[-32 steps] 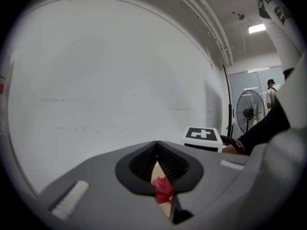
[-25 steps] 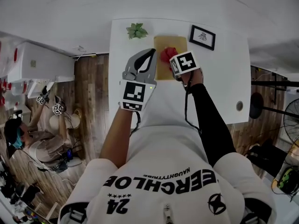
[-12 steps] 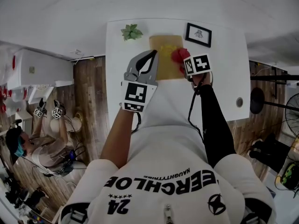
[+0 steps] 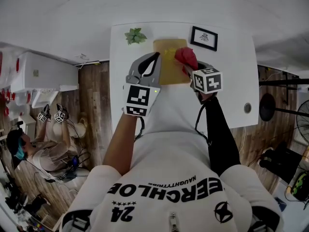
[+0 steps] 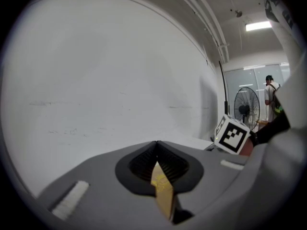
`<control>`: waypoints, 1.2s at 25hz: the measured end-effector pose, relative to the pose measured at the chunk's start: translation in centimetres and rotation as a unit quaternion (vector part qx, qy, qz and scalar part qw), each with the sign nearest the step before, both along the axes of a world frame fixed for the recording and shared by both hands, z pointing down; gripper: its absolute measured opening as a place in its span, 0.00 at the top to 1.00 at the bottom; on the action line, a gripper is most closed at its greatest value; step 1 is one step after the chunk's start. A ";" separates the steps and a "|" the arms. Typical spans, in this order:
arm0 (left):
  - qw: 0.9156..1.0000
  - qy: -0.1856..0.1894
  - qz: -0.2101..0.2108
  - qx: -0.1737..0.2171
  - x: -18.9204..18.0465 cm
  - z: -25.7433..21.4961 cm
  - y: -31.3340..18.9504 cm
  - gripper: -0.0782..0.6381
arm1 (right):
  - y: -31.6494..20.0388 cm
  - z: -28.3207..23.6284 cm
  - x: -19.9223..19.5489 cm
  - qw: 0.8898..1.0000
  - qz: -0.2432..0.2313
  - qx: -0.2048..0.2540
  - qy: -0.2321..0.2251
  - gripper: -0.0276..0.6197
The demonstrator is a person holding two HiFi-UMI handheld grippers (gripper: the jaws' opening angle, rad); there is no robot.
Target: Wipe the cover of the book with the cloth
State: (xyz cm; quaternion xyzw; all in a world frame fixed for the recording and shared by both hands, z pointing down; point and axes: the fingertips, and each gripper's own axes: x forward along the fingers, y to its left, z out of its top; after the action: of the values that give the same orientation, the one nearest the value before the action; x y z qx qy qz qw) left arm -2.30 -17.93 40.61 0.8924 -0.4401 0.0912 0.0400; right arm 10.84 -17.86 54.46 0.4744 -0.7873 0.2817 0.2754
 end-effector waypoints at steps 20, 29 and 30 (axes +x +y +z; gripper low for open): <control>0.992 -0.027 -0.031 0.117 6.5 -11.8 2.5 0.83 | 2.1 -19.5 6.2 0.946 0.018 0.322 -0.039 0.80; 0.989 -0.029 -0.055 0.132 7.4 -12.6 4.9 0.83 | 4.1 -20.8 7.2 0.934 -0.004 0.354 -0.048 0.80; 0.989 -0.030 -0.056 0.133 7.6 -12.6 5.2 0.83 | 4.3 -20.9 7.4 0.933 -0.005 0.356 -0.049 0.80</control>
State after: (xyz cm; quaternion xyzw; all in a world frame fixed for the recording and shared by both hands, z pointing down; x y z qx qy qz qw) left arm 5.26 -12.74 28.05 0.8604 -0.4989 0.0560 -0.0870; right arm 18.21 -13.57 33.58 0.5234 -0.8505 0.0044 0.0511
